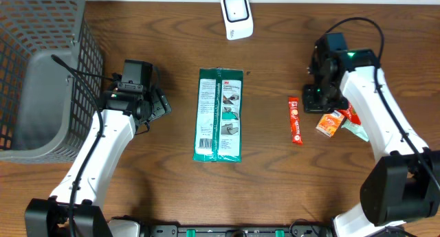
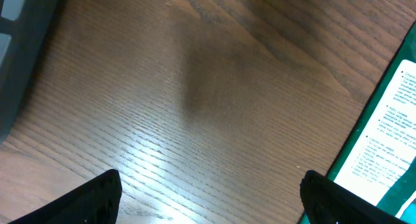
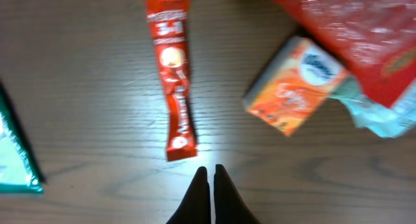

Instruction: Scan the item barcode

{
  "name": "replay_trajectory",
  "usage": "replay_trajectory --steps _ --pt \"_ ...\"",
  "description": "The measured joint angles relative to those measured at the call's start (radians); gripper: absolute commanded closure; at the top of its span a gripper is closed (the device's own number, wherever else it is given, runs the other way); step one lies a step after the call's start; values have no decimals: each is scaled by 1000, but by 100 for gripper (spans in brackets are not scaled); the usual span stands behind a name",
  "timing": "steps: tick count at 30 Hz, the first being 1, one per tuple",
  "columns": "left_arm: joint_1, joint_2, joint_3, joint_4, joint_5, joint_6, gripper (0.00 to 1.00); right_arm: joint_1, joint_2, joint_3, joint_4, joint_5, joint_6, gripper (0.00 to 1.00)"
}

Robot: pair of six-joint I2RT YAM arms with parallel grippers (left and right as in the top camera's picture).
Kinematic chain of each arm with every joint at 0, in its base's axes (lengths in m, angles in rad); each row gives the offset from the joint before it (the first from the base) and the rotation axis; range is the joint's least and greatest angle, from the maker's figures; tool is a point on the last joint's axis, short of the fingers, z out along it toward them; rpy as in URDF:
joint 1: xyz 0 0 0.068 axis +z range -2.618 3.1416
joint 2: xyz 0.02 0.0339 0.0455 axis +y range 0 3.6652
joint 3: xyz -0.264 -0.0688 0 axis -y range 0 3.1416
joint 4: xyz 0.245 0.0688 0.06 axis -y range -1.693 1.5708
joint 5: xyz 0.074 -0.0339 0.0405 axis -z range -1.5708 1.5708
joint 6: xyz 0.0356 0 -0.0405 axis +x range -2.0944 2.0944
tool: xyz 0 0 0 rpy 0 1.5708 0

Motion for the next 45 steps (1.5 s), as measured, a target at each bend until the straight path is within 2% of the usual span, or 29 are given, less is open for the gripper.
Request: replay_trajectory --steps 3,4,5,8,11,13,18,23,30,37,41,42,45 --pt "0 0 0 0 0 0 11 -16 6 -4 11 -8 12 48" --pt "0 0 0 0 0 0 11 -15 6 -11 21 -23 14 43" --pt "0 0 0 0 0 0 11 -14 6 -19 33 -36 16 43" --pt "0 0 0 0 0 0 11 1 7 -58 92 -90 11 57" --pt "0 0 0 0 0 0 11 40 7 -126 197 -135 12 87" --pt "0 0 0 0 0 0 11 71 7 -174 275 -151 15 99" --pt "0 0 0 0 0 0 11 164 9 -330 513 -161 23 98" --pt "0 0 0 0 0 0 11 182 9 -433 632 -60 47 98" --pt "0 0 0 0 0 0 11 146 9 -460 623 143 61 90" --pt "0 0 0 0 0 0 11 82 9 -460 636 179 63 82" --pt "0 0 0 0 0 0 12 78 9 -458 620 145 53 66" --pt "0 0 0 0 0 0 13 78 9 -453 606 113 51 63" --pt "0 0 0 0 13 -3 31 78 10 -421 574 11 43 57"
